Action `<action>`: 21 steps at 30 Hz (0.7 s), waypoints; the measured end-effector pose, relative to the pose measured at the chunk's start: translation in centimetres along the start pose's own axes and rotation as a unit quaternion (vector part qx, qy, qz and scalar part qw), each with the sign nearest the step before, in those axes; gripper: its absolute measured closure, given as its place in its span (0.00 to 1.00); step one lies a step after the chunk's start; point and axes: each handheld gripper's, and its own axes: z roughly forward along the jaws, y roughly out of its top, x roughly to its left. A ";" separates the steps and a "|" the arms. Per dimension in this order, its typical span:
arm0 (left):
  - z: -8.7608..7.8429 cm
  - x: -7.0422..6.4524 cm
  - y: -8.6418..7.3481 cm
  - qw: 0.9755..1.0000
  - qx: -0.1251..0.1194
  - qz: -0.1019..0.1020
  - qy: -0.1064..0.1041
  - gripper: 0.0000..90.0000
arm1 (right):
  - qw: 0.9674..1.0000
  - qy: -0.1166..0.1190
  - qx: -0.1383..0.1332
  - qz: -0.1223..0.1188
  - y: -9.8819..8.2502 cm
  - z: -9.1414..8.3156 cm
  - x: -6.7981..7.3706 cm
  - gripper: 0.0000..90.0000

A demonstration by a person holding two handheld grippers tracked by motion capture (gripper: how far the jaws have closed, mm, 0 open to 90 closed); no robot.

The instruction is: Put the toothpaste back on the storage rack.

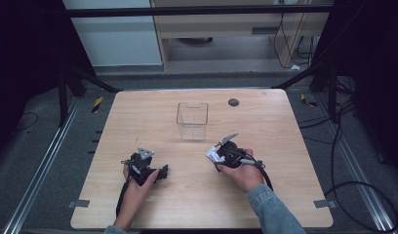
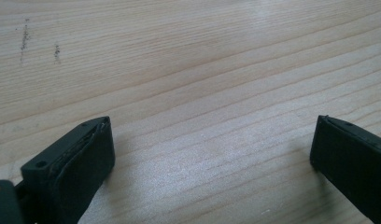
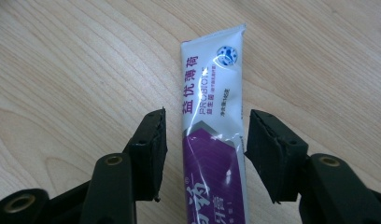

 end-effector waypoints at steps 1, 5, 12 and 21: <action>0.0 0.0 0.0 1.000 0.000 0.000 0.000 0.00 | 1.000 0.000 0.003 0.002 0.1 0.1 0.0 0.53; 0.0 0.0 0.0 1.000 0.000 0.000 0.000 0.00 | 1.000 0.001 0.016 0.004 0.5 0.4 -0.1 0.53; 0.0 0.0 0.0 1.000 0.000 0.000 0.000 0.00 | 0.999 0.000 0.036 -0.001 1.2 1.3 -0.1 0.53; 0.0 0.0 0.0 1.000 0.000 0.000 0.000 0.00 | 0.998 -0.001 0.055 -0.010 1.8 1.9 0.0 0.56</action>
